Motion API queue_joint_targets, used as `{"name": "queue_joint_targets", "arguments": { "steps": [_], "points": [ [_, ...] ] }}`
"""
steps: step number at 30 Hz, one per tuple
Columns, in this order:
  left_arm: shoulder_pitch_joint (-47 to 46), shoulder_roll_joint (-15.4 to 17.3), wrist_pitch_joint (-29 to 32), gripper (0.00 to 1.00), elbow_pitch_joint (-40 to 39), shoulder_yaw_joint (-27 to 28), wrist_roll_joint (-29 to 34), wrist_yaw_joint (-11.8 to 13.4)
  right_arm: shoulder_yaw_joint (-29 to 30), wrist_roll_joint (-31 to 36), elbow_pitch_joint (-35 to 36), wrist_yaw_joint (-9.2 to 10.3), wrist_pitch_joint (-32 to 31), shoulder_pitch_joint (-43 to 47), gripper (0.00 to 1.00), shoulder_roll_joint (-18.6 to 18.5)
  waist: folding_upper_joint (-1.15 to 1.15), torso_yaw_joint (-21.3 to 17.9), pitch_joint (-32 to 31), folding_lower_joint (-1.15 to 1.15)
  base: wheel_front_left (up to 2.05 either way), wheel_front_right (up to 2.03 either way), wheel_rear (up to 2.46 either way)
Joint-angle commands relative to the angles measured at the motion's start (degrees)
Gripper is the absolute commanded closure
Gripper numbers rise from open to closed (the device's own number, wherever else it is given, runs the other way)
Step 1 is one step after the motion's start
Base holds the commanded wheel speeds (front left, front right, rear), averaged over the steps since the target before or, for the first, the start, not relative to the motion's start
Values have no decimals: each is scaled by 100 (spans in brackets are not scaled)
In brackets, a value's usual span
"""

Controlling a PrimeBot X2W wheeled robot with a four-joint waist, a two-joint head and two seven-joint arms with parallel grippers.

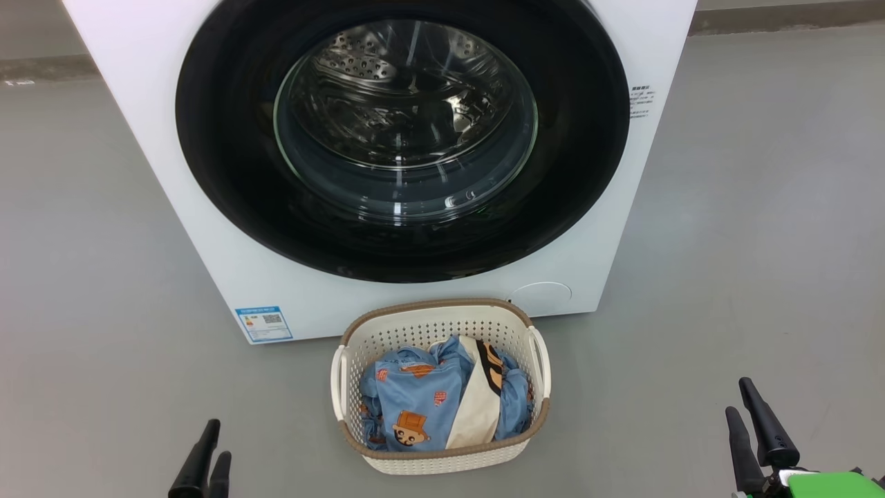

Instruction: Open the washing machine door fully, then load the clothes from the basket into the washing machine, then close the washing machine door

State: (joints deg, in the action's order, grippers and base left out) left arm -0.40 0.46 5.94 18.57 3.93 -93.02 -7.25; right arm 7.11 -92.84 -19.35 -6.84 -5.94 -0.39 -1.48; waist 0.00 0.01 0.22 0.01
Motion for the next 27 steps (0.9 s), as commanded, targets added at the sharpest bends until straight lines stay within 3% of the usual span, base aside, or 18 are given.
{"name": "queue_joint_targets", "arguments": {
  "steps": [1, 4, 8, 15, 27],
  "points": [
    [-172, 79, -52, 0, -160, 9, 31, -5, -20, 14, 152, -6, 37, -150, 0, -27, 0, 2, -2, 5, 0, 0, 0],
    [-170, 85, -102, 0, -195, -12, 58, -6, -50, 38, 159, -8, 71, -158, 0, -33, 0, 4, -14, 12, 0, 0, 0],
    [-168, 110, -189, 0, -249, -52, 150, -6, -122, 145, 142, -10, 159, -182, 0, -63, 0, 6, -3, 0, 0, 0, 0],
    [-179, 133, -292, 0, -315, -96, 382, -7, -237, 395, 95, -13, 289, -235, 0, -123, 0, 8, 2, 0, 0, 0, 0],
    [-185, 143, -495, 0, -445, -111, 1291, -9, -355, 1216, 65, -19, 504, -318, 0, -173, 0, 6, 5, 0, 0, 0, 0]
  ]
}}
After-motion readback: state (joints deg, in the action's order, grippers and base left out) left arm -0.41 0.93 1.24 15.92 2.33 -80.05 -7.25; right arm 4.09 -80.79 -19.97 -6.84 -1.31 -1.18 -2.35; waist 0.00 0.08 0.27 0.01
